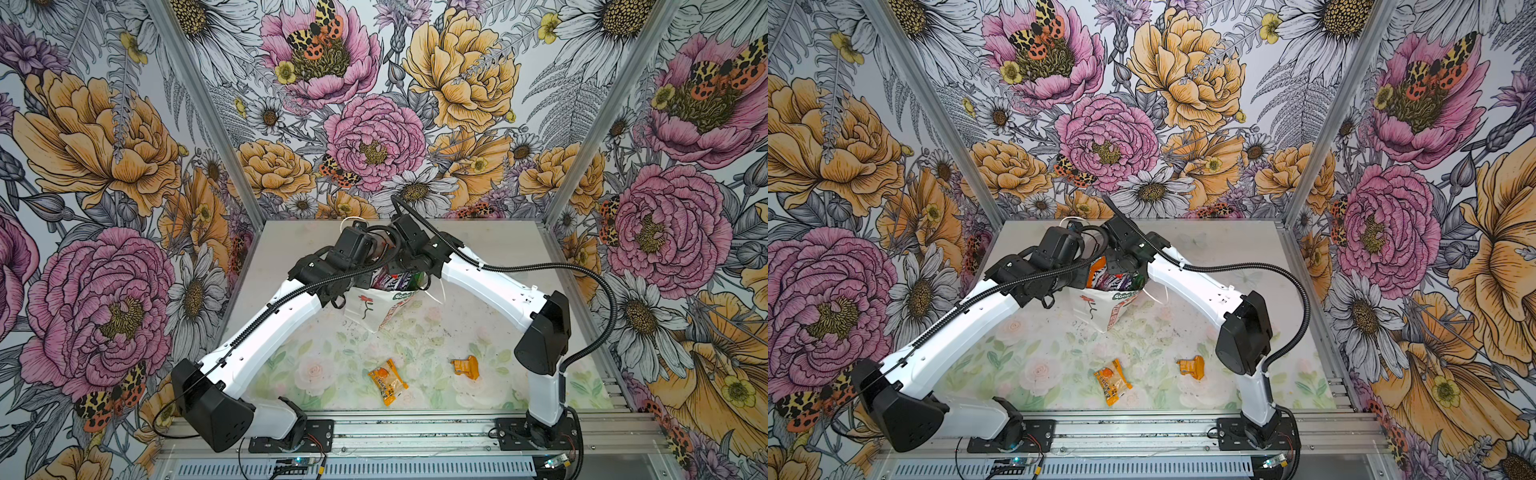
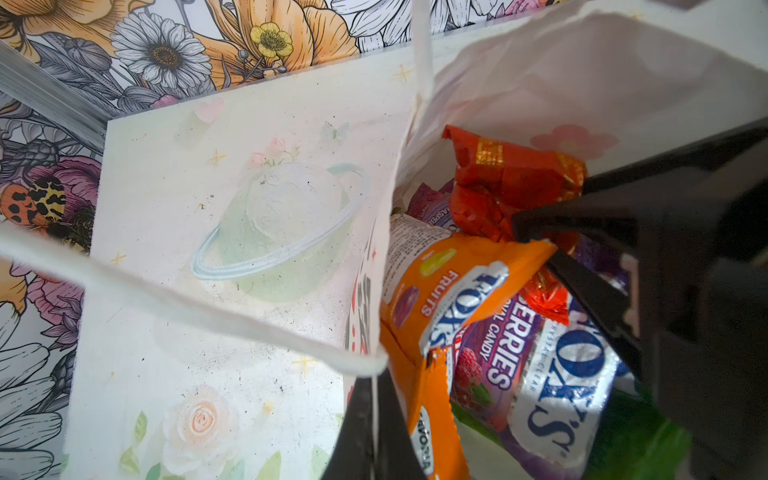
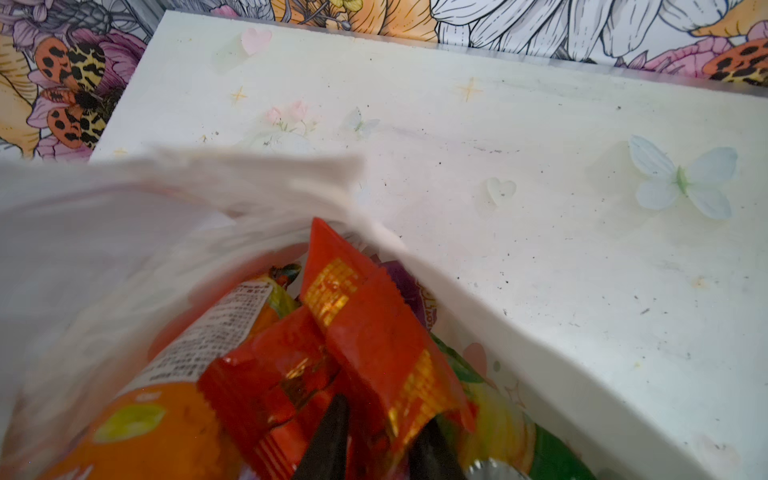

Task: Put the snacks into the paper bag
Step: 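Lower the red wrapper into the paper bag and open the right gripper, then withdraw the right gripper and move it down to the yellow rice cracker packet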

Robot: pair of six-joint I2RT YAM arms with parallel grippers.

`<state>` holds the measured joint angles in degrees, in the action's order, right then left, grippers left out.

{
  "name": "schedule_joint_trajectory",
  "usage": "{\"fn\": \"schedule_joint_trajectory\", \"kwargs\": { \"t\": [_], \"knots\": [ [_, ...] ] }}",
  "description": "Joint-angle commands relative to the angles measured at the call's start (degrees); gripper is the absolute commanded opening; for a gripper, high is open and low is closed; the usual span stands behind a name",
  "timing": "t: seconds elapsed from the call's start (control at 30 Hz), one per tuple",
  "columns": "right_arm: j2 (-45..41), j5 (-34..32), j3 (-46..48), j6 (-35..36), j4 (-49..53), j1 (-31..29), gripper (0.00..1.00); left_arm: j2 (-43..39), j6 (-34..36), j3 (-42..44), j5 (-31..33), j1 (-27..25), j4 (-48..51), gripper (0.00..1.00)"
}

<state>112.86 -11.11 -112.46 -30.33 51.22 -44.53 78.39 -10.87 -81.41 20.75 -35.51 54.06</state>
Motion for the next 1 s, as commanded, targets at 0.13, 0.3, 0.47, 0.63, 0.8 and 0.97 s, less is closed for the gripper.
{"fn": "schedule_joint_trajectory", "kwargs": {
  "t": [0.13, 0.3, 0.47, 0.63, 0.8, 0.97],
  "knots": [
    [-6.3, -0.2, 0.9, 0.4, -0.4, 0.1, 0.38, -2.3, 0.5, -0.2, 0.8, -0.3, -3.1, 0.00],
    [-11.7, -1.0, 4.2, 2.3, -0.5, -0.6, 0.48, -1.7, 0.6, -0.3, 1.2, -0.4, -3.0, 0.00],
    [-20.1, -2.4, 10.8, 3.0, -0.9, -2.7, 0.50, -1.8, 0.6, -0.3, 1.6, -0.4, -3.0, 0.00],
    [-30.9, -7.2, 21.9, 4.0, -2.7, -3.2, 0.51, -1.7, 0.5, -0.2, 1.6, -0.4, -2.9, 0.00],
    [-42.1, -13.7, 34.3, 5.4, -3.0, -3.0, 0.51, -1.8, 0.7, -0.3, 1.8, -0.4, -3.0, 0.00],
    [-51.8, -16.0, 45.5, 4.3, -3.1, -3.3, 0.50, -1.7, 0.7, -0.2, 2.2, -0.4, -3.0, 0.00]
  ]
}}
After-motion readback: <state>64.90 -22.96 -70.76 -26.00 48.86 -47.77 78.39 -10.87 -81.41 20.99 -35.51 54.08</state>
